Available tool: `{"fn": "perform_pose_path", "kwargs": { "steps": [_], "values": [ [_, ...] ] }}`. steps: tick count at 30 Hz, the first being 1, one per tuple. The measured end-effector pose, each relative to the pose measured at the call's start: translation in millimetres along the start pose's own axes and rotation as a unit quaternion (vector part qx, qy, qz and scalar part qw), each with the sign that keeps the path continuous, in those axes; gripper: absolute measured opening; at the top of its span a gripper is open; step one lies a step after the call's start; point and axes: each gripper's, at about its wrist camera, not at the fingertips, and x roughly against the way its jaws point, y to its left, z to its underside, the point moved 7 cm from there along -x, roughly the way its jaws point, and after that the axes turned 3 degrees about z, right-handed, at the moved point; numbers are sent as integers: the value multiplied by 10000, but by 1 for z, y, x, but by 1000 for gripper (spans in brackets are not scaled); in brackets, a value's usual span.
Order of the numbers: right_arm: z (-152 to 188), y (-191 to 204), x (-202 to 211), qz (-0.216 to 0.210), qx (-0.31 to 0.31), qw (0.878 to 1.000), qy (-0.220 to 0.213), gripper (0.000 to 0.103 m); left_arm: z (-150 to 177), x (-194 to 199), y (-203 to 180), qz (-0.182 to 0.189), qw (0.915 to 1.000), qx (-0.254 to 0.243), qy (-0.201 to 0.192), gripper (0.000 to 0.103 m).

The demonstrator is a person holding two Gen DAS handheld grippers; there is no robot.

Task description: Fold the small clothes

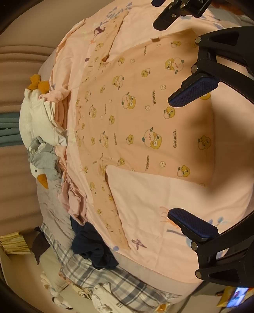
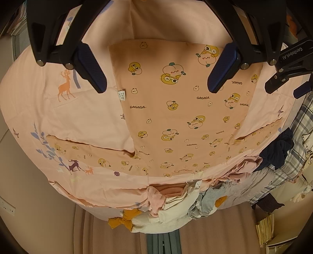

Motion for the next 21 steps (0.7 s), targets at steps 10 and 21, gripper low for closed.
{"fn": "perform_pose_path", "kwargs": {
  "steps": [10, 21],
  "values": [
    [0, 1, -1, -9, -4, 10000, 11, 103, 1, 0, 0, -8, 10000, -6, -4, 102],
    [0, 1, -1, -14, -8, 10000, 18, 103, 1, 0, 1, -2, 10000, -13, 3, 102]
  ]
}}
